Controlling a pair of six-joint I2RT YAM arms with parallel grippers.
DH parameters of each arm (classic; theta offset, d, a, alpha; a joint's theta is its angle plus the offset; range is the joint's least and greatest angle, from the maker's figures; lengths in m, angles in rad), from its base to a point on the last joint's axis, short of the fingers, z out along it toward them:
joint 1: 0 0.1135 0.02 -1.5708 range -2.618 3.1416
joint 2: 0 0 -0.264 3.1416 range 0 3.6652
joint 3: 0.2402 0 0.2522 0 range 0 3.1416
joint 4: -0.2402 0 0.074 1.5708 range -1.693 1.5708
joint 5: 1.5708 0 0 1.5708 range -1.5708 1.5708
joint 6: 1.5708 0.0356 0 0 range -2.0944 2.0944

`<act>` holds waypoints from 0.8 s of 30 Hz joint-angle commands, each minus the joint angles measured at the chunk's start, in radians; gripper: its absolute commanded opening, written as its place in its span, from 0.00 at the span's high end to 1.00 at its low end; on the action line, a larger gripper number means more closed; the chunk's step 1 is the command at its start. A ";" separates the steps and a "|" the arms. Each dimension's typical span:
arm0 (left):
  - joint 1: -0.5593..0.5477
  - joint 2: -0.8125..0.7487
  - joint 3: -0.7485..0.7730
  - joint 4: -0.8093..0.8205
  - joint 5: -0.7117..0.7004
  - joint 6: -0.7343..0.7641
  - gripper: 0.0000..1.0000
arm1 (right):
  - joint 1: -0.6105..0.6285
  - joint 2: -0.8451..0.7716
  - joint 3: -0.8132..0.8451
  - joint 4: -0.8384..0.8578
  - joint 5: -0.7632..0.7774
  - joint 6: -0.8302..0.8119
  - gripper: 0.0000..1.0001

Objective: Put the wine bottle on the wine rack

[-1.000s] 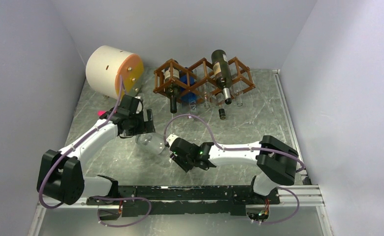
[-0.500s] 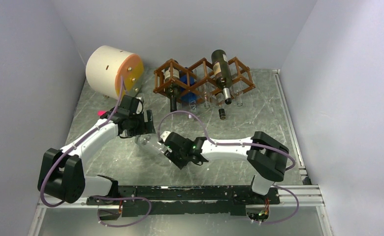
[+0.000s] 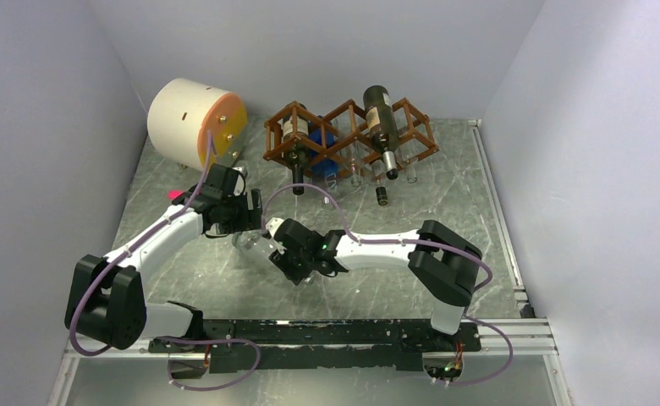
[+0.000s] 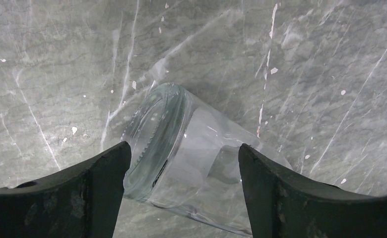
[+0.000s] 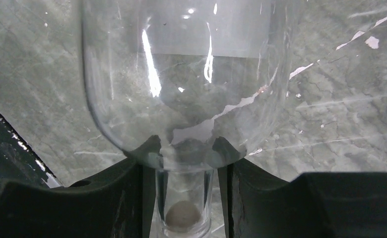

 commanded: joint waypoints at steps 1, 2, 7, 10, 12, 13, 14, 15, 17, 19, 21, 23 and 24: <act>0.001 -0.008 -0.021 -0.013 0.051 0.014 0.19 | -0.004 0.033 0.015 0.061 -0.024 0.024 0.52; 0.001 -0.006 -0.021 -0.015 0.054 0.013 0.20 | -0.004 0.038 0.013 0.064 -0.024 0.028 0.52; 0.002 0.000 -0.021 -0.010 0.063 0.010 0.22 | -0.004 0.067 0.013 0.061 -0.011 0.048 0.51; 0.002 0.000 -0.014 -0.014 0.066 0.010 0.23 | -0.004 0.075 0.009 0.062 0.003 0.051 0.52; 0.003 0.003 -0.008 -0.020 0.078 0.010 0.25 | -0.005 0.080 0.010 0.056 0.000 0.047 0.54; 0.003 0.004 -0.006 -0.021 0.092 0.011 0.25 | -0.004 0.081 0.008 0.056 0.000 0.048 0.57; 0.005 0.005 -0.003 -0.021 0.104 0.011 0.25 | -0.004 0.080 0.003 0.059 0.000 0.051 0.61; 0.006 0.004 -0.003 -0.021 0.113 0.010 0.26 | -0.004 0.080 0.000 0.058 0.000 0.050 0.69; 0.008 0.002 0.002 -0.022 0.120 0.008 0.27 | -0.004 0.078 -0.005 0.055 0.011 0.052 0.87; 0.012 -0.006 0.008 -0.023 0.121 0.004 0.27 | -0.004 0.067 -0.009 0.054 0.017 0.052 0.99; 0.014 -0.015 0.020 -0.024 0.126 0.001 0.27 | -0.005 0.050 -0.010 0.054 0.021 0.052 1.00; 0.016 -0.025 0.033 -0.032 0.121 -0.004 0.26 | -0.005 0.028 -0.004 0.048 0.024 0.049 1.00; 0.016 -0.031 0.040 -0.036 0.110 -0.008 0.25 | -0.004 0.015 0.000 0.043 0.028 0.047 1.00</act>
